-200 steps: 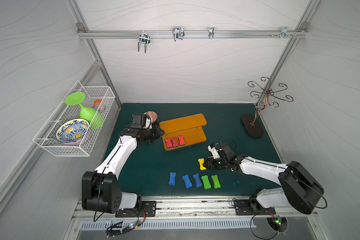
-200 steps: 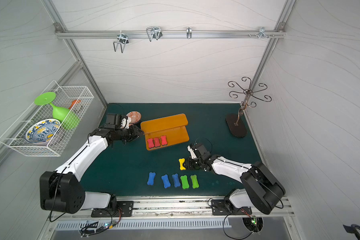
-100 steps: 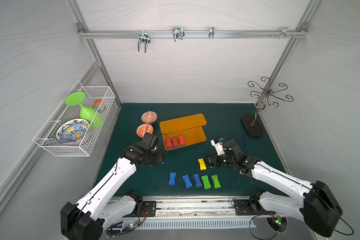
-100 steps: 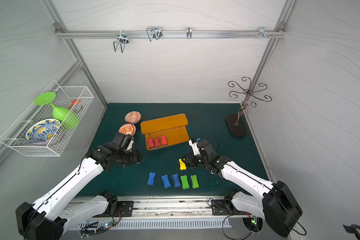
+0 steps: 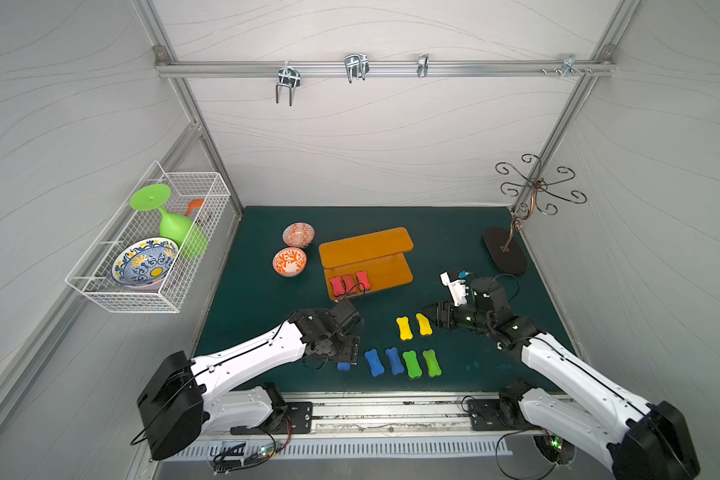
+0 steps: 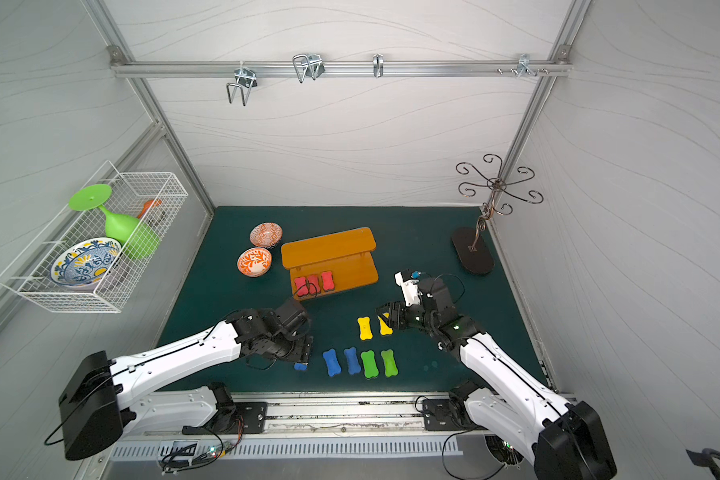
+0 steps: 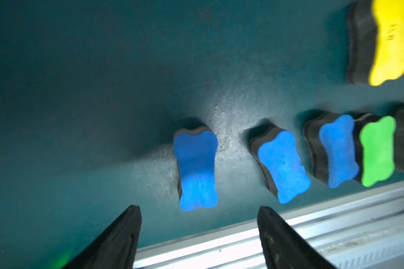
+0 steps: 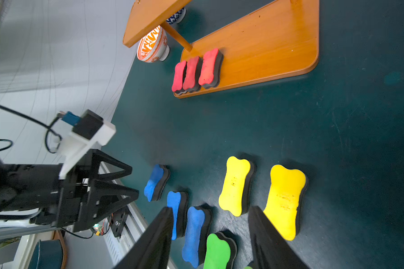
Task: Remove the whiteboard erasers from the shelf
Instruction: Adjust the whiteboard eraser at the center of the board.
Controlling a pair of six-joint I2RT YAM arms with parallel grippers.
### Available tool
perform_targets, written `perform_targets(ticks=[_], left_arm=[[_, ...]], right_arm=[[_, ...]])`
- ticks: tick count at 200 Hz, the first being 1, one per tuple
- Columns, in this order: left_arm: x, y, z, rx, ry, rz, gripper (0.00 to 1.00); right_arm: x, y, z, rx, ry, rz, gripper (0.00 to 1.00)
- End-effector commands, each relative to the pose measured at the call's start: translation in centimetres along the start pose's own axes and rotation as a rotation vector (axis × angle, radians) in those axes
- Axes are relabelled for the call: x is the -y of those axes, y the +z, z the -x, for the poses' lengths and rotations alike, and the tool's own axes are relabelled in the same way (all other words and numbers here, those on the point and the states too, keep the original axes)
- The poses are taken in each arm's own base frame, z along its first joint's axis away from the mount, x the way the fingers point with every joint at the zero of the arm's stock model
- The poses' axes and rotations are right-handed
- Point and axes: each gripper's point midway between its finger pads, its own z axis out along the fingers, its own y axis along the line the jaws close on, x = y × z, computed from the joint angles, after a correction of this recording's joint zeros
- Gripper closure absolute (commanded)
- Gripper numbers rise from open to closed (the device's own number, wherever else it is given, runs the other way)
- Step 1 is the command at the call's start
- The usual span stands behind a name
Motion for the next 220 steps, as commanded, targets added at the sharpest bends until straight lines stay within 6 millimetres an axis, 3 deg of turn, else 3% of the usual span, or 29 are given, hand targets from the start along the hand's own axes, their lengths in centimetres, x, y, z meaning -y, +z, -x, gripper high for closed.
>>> perform_targets(ticks=[1,40,77,104,174,220], left_arm=[[-0.1,1.0,0.1,-0.001,0.006,0.017,0.17],[0.1,3.1,-0.2,-0.041,0.018,0.029,0.24],[0.4,4.6,-0.6,-0.087,0.013,0.036,0.44],[0.4,4.5,-0.8,-0.105,-0.013,0.042,0.57],[0.9,3.3,-0.7,-0.079,-0.121,0.043,0.63],[2.0,3.8,-1.2,-0.079,-0.117,0.054,0.63]], right_arm=[[-0.3,-0.4,-0.6,-0.019,-0.004,0.027,0.43],[-0.5,-0.7,-0.2,-0.006,-0.004,0.033,0.43],[-0.5,-0.8,0.1,-0.001,-0.002,0.041,0.43],[-0.7,-1.0,0.3,0.006,0.001,0.048,0.43],[-1.1,-1.8,0.5,0.027,-0.009,0.052,0.43],[-1.1,-2.1,0.5,0.030,-0.010,0.042,0.43]])
